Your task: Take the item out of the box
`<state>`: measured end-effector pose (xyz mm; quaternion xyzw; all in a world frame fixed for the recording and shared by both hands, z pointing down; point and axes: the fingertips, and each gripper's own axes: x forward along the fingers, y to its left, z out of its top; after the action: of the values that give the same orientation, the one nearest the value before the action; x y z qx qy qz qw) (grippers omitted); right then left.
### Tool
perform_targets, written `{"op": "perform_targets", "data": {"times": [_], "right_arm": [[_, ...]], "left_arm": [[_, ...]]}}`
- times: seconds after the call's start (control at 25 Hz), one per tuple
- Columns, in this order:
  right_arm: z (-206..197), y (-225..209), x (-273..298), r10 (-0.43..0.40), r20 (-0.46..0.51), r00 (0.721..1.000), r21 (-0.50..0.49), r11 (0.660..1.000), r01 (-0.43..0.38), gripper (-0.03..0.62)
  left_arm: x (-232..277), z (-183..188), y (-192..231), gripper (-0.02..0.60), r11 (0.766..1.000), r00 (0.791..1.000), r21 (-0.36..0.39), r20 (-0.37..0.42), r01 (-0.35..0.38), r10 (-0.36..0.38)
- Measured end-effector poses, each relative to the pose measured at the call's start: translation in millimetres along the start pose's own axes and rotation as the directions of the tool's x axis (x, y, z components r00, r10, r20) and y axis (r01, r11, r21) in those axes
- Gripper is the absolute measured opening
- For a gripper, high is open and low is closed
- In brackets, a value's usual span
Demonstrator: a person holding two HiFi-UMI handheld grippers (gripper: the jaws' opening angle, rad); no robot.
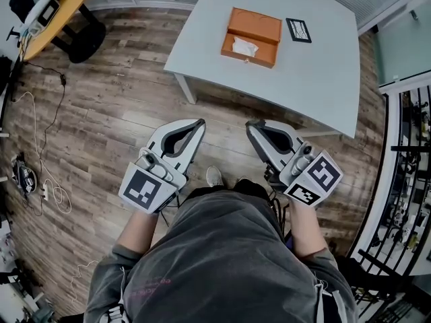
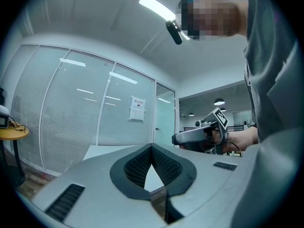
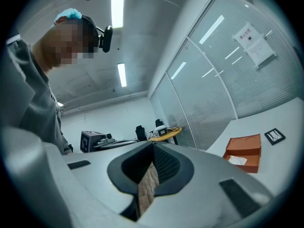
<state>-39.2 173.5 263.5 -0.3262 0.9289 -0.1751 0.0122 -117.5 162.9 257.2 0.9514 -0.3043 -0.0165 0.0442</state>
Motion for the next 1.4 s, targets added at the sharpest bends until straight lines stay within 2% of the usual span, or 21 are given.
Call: {"op": "perform_targets", "data": {"times": [0.32, 0.6, 0.92, 1.4], "right_arm": [[7, -6, 5, 0.008, 0.014, 1.000, 0.013, 1.000, -0.008, 0.005], [10, -29, 8, 0.022, 0.015, 1.000, 0.042, 0.999, -0.022, 0.005], [19, -86, 26, 0.055, 0.014, 0.998, 0.068, 0.996, -0.056, 0.005], [34, -193, 48, 0.084, -0.040, 0.996, 0.104, 0.991, -0.080, 0.005]], "left_arm": [[1, 1, 7, 0.006, 1.000, 1.000, 0.002, 0.003, -0.009, 0.009], [19, -4, 16, 0.006, 1.000, 0.999, -0.002, -0.017, -0.027, 0.027], [68, -10, 45, 0.006, 0.999, 0.998, 0.003, -0.046, -0.051, 0.051], [169, -19, 91, 0.006, 0.997, 0.994, -0.022, -0.084, -0.078, 0.076]]}}
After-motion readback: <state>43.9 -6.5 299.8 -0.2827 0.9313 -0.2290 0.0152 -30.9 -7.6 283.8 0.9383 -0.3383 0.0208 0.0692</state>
